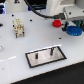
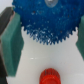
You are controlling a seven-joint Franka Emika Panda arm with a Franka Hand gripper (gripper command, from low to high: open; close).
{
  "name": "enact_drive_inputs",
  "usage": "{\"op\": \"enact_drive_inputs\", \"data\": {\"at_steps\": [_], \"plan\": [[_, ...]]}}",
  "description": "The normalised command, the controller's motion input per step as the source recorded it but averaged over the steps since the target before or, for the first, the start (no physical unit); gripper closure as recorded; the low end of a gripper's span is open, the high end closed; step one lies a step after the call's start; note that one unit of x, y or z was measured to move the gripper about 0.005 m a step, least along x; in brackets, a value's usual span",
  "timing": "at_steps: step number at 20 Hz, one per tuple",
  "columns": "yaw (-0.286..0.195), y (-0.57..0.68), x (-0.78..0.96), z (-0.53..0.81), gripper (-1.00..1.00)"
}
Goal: Insert the blue gear onto the right peg, followed by the red gear
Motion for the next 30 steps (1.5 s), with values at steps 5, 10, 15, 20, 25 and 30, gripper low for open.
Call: {"op": "enact_drive_inputs", "data": {"at_steps": [5,10,15,20,25,30], "plan": [[0.0,-0.34,0.39,0.41,1.0],[0.0,-0.37,0.49,0.31,1.0],[0.0,-0.4,0.51,0.21,1.0],[0.0,-0.36,0.52,0.12,1.0],[0.0,-0.32,0.53,0.06,1.0],[0.0,-0.23,0.53,0.03,1.0]]}}
